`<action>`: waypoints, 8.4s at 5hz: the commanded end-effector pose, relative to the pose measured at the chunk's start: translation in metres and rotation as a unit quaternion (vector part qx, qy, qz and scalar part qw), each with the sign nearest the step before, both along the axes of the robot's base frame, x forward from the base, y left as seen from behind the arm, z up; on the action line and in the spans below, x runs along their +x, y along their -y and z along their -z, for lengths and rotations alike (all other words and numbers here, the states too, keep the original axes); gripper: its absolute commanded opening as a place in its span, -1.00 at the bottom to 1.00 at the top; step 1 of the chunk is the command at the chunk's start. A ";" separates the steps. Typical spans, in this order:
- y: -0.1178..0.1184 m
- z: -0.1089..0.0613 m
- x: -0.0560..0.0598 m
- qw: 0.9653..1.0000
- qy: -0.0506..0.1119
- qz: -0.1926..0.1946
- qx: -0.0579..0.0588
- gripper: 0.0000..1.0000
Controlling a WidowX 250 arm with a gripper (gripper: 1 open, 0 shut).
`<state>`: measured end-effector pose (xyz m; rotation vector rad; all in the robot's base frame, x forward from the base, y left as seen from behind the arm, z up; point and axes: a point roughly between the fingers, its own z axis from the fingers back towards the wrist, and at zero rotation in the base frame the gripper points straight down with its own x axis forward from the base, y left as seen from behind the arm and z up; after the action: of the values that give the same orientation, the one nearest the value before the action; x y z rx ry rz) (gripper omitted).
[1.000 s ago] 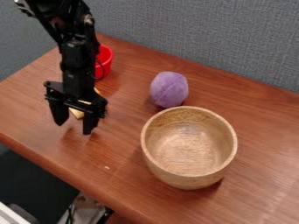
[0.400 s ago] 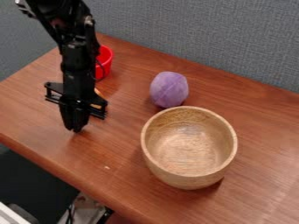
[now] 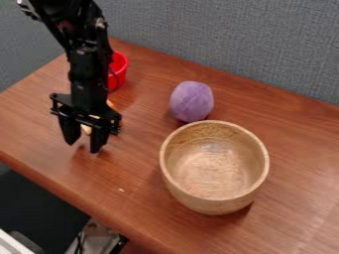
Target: Put the yellow cheese in the brown wooden bowl
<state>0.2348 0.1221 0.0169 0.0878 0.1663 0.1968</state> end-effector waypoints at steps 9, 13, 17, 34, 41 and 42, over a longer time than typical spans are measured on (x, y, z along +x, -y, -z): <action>0.047 -0.123 0.035 0.985 0.132 0.106 -0.024 1.00; 0.034 -0.093 0.036 0.988 0.101 0.110 -0.028 1.00; -0.010 -0.052 0.049 0.993 0.078 0.089 -0.009 1.00; 0.041 -0.102 0.060 0.971 0.131 0.198 -0.028 1.00; -0.027 -0.030 0.083 0.953 0.096 0.285 -0.036 1.00; -0.029 -0.028 0.086 0.952 0.100 0.287 -0.036 1.00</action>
<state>0.3156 0.1414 0.0335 0.0151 -0.0234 -0.3964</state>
